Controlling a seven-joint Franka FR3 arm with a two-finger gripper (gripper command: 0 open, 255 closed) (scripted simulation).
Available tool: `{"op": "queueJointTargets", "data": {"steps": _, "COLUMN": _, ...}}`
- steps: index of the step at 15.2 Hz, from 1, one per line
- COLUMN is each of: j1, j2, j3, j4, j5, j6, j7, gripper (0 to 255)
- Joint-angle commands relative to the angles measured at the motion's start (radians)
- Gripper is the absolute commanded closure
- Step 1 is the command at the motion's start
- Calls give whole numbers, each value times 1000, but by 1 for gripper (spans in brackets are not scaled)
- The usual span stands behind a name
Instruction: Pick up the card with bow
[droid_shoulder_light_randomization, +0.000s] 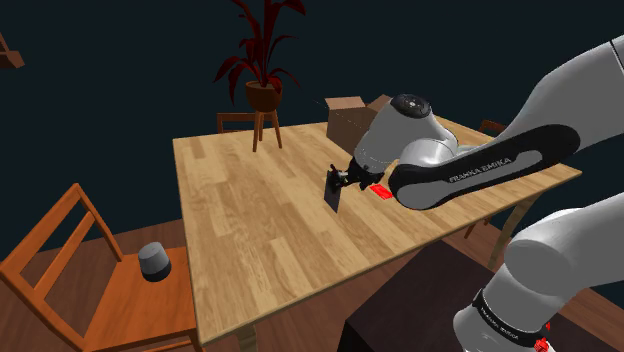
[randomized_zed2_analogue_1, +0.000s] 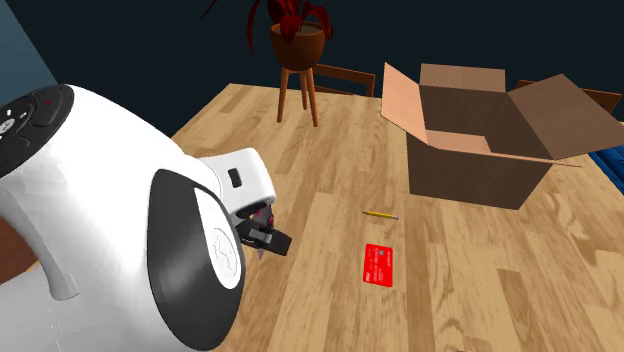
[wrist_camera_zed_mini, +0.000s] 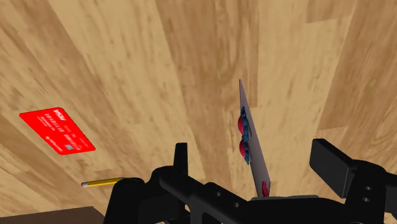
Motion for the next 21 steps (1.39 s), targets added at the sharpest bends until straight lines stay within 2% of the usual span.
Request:
{"op": "queueJointTargets", "data": {"steps": 1, "j1": -78, "j2": 43, "j3": 81, "j4": 15, "j5": -50, "j6": 68, "j7": 89, "gripper": 0}}
{"op": "queueJointTargets", "data": {"steps": 6, "j1": -174, "j2": 96, "j3": 170, "j4": -4, "j5": -115, "j6": 152, "j7": 159, "gripper": 0}}
{"op": "queueJointTargets", "data": {"steps": 8, "j1": -243, "j2": 123, "j3": 233, "j4": -11, "j5": -159, "j6": 195, "j7": 204, "gripper": 0}}
{"op": "queueJointTargets", "data": {"steps": 10, "j1": -243, "j2": 122, "j3": 234, "j4": -11, "j5": -158, "j6": 195, "j7": 203, "gripper": 0}}
{"op": "queueJointTargets", "data": {"steps": 11, "j1": -246, "j2": 123, "j3": 237, "j4": -10, "j5": -160, "j6": 196, "j7": 205, "gripper": 255}}
{"op": "queueJointTargets", "data": {"steps": 20, "j1": -243, "j2": 122, "j3": 234, "j4": -11, "j5": -158, "j6": 195, "j7": 203, "gripper": 255}}
{"op": "queueJointTargets", "data": {"steps": 21, "j1": -214, "j2": 112, "j3": 207, "j4": -9, "j5": -141, "j6": 178, "j7": 185, "gripper": 255}}
